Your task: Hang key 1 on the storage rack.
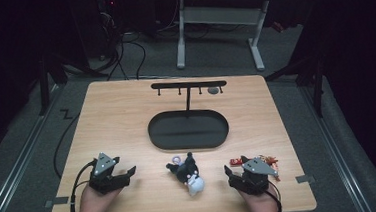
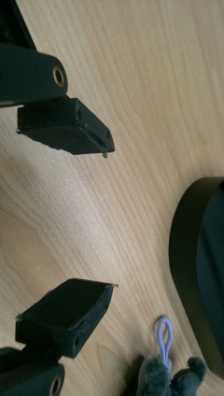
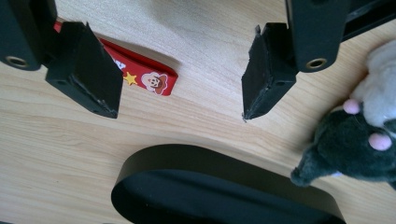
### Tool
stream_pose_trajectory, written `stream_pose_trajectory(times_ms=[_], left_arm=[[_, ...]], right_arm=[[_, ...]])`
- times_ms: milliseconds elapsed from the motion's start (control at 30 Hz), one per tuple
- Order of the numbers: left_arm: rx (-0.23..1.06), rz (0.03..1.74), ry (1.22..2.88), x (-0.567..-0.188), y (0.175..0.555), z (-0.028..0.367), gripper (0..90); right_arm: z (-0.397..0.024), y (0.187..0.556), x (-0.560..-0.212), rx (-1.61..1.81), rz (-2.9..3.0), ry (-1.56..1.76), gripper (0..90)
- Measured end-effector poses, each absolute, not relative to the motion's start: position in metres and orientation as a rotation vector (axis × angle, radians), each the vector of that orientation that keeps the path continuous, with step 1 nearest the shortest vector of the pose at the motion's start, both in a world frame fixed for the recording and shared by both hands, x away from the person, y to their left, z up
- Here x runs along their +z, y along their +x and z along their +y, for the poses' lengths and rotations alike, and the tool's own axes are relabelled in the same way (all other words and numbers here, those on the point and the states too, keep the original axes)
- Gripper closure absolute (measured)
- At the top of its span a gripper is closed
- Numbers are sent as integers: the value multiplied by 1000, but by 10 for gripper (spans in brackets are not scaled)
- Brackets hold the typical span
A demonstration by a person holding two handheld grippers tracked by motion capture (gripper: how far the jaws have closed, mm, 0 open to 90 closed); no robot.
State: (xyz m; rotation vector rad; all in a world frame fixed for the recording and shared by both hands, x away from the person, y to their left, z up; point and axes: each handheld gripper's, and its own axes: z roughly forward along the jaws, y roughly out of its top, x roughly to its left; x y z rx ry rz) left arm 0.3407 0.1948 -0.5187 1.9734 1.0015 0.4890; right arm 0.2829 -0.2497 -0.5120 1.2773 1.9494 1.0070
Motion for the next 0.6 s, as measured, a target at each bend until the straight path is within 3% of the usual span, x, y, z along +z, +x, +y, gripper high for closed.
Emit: stream_pose_trajectory(times_ms=[600], left_arm=[[487,972,1991,-521,340,190,266]], right_arm=[[-255,288,-517,1042,1993,1312,194]])
